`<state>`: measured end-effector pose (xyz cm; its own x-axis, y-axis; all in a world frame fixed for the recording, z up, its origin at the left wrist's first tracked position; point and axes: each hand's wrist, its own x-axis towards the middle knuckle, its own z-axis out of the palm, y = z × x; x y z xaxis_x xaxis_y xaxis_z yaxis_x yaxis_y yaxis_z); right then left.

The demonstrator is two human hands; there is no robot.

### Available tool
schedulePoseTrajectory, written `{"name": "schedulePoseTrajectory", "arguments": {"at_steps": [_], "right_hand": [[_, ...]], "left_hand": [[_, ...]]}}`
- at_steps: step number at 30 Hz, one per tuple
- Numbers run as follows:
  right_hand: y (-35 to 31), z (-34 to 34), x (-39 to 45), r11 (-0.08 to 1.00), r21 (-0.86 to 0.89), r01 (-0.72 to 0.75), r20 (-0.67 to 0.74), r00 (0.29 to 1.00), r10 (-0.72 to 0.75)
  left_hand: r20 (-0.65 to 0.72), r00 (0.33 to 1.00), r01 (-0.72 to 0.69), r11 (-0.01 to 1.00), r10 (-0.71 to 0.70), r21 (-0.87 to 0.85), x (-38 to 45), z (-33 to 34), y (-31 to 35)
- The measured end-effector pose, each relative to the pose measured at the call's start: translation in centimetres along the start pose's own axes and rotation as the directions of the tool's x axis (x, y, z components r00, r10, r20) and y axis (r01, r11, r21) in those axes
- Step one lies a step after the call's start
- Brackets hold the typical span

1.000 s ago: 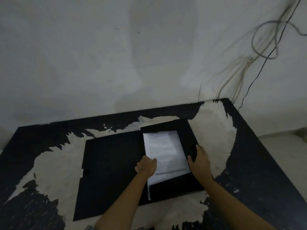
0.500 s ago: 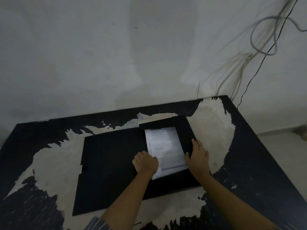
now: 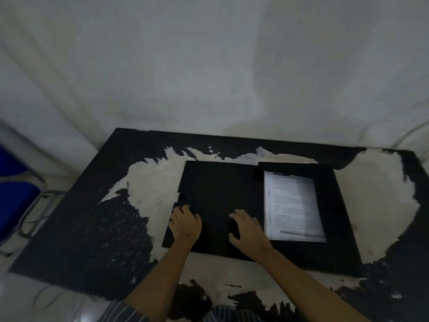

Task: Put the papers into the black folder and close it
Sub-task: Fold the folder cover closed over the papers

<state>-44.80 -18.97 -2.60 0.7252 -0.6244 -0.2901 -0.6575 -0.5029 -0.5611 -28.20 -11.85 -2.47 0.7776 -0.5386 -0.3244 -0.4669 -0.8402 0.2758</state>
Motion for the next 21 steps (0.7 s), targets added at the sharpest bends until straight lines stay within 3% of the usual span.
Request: {"name": "schedulePoseTrajectory", "arguments": {"at_steps": [3, 10, 16, 19, 21], "right_hand": [[-2.2, 2.1, 0.6, 0.974, -0.206, 0.09, 0.19, 0.98, -0.051], [-4.2, 2.4, 2.3, 0.902, -0.418, 0.11, 0.282, 0.959, 0.014], [-5.0, 1.9, 2.6, 0.896, -0.421, 0.143, 0.389, 0.921, 0.036], [-5.0, 1.7, 1.8, 0.916, -0.378, 0.137, 0.363, 0.932, 0.011], [-4.8, 1.2, 1.3, 0.932, -0.342, 0.123, 0.327, 0.945, -0.004]], "left_hand": [[0.019, 0.995, 0.102, 0.995, -0.102, -0.018, 0.3, -0.8, -3.5], [0.024, 0.997, 0.072, 0.991, -0.069, -0.115, 1.0, -1.9, -5.6], [0.024, 0.997, 0.071, 0.99, -0.068, -0.12, 1.1, -2.2, -5.8], [0.06, 0.993, 0.107, 0.984, -0.099, -0.14, 1.6, -2.5, -5.5], [0.112, 0.989, 0.123, 0.962, -0.098, -0.243, 2.1, -3.1, -5.2]]}}
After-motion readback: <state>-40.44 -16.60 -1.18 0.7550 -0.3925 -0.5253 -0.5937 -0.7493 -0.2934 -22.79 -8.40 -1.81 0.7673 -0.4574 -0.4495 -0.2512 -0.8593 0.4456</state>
